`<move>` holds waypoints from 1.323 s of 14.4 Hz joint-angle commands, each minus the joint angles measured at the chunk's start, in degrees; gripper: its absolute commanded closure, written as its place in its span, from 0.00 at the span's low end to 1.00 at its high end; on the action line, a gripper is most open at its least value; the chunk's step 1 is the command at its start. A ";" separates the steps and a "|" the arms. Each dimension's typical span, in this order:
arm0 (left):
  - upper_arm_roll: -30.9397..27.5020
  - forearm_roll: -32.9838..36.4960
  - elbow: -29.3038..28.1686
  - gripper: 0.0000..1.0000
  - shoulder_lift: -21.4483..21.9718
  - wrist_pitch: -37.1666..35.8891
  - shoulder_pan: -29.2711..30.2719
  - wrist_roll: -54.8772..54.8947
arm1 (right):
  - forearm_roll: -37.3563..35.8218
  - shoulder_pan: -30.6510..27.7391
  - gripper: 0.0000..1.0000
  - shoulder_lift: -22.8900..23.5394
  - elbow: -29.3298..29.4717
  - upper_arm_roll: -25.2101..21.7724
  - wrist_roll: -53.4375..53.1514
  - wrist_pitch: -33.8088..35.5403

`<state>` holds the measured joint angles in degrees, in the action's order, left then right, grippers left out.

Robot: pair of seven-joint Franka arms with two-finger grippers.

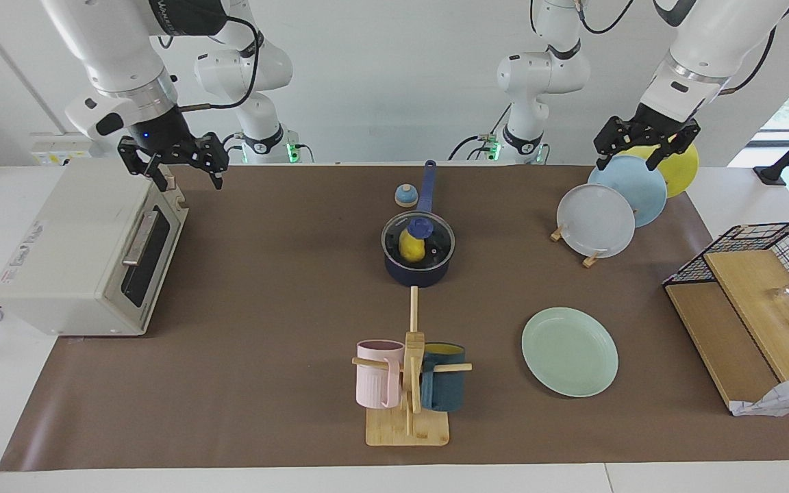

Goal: Transfer potato from pot to plate
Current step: 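Reach the right gripper over the glass lid on the pot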

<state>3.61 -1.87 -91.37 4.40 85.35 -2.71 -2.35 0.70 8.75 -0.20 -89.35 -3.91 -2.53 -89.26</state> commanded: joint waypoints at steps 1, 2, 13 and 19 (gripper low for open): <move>-0.36 -0.24 -0.65 0.00 0.87 1.04 -0.19 -0.55 | 0.09 1.26 0.00 -0.41 -0.47 1.62 -0.36 0.14; -0.36 -0.24 -0.47 0.00 0.87 1.13 -0.54 -0.55 | -0.08 1.88 0.00 -0.32 -0.30 1.80 -1.06 0.49; 0.25 -0.41 -5.83 0.00 2.19 13.79 -0.98 -0.11 | -0.43 20.84 0.00 6.61 4.26 1.89 -24.68 -0.21; 0.61 -0.50 -5.83 0.00 2.45 11.51 -2.04 -0.46 | -1.04 30.00 0.00 14.70 9.19 1.89 -34.99 -6.52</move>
<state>4.47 -1.88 -95.08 4.96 97.28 -4.15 -2.37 0.44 37.77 12.00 -82.64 -1.85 -36.42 -94.22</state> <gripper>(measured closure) 0.000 0.000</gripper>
